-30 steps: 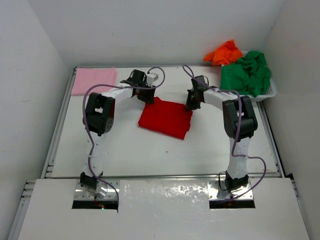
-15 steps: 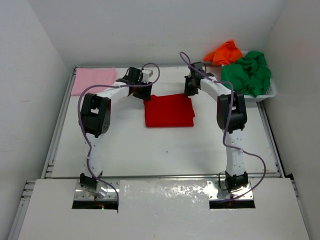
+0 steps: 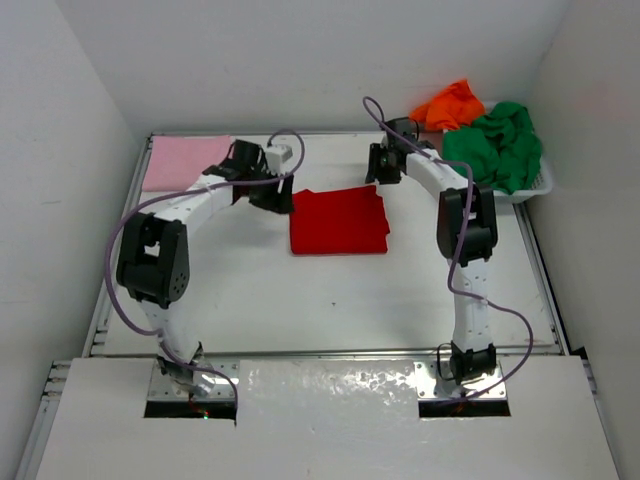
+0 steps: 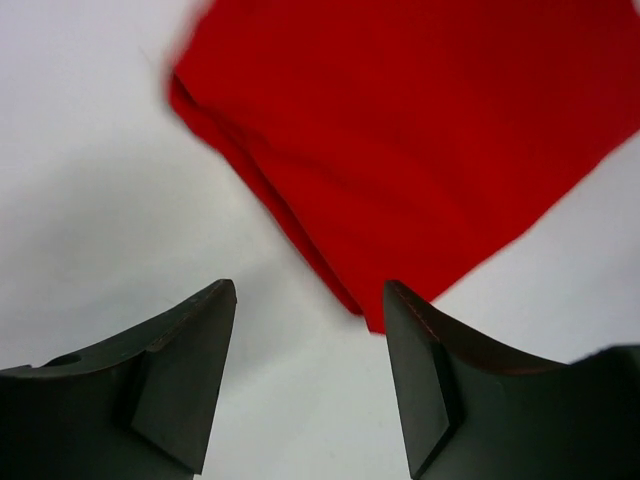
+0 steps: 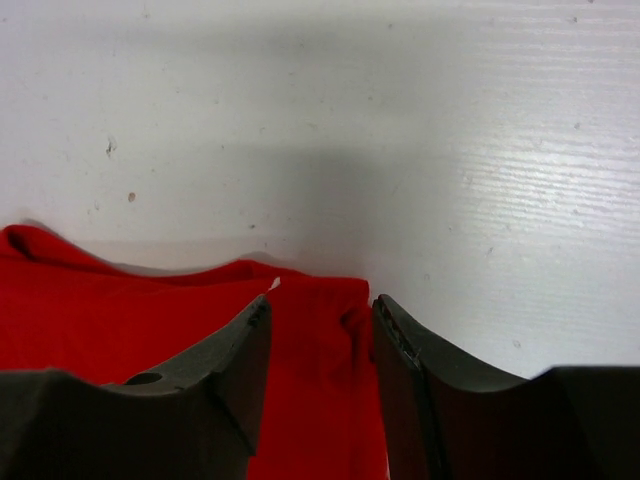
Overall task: Fold and stack the t-shirts
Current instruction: Smooth out wrinkles on the folded tshirt, then put the neatly folded tshirt into the corner of the board with the left arm
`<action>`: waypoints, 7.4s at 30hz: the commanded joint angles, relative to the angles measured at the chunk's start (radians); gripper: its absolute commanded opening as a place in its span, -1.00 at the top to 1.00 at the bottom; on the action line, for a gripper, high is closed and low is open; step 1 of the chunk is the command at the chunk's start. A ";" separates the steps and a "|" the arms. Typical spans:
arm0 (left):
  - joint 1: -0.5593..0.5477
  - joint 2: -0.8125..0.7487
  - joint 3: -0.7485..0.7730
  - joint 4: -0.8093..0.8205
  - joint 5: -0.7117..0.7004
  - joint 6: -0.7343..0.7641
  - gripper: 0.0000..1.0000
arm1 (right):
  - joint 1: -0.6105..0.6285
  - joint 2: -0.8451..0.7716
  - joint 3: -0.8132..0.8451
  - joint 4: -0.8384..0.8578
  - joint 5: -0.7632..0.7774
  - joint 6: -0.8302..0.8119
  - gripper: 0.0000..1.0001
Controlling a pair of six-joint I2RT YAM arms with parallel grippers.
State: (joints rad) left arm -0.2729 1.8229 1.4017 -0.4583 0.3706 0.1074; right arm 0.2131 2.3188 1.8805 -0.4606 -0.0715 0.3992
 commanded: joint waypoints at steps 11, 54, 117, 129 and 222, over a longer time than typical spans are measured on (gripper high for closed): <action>-0.051 0.072 -0.191 0.122 0.076 -0.087 -0.11 | -0.020 0.086 -0.035 0.161 -0.109 0.088 0.25; -0.031 0.059 -0.227 -0.062 0.133 0.258 1.00 | 0.092 -0.109 -0.010 0.199 -0.282 -0.123 -0.47; -0.031 0.042 -0.239 -0.039 0.119 0.239 1.00 | 0.247 0.200 0.143 0.119 -0.443 -0.111 0.51; -0.032 0.024 -0.282 -0.046 0.099 0.267 1.00 | 0.244 0.188 0.166 0.258 -0.185 0.056 1.00; -0.046 0.364 -0.133 0.061 0.169 -0.268 -0.64 | 0.106 -0.584 -1.035 0.401 -0.079 0.245 -0.24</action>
State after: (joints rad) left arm -0.2871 2.0445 1.3411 -0.3279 0.5041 -0.1272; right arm 0.3172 1.7313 0.8661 -0.1192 -0.1276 0.6147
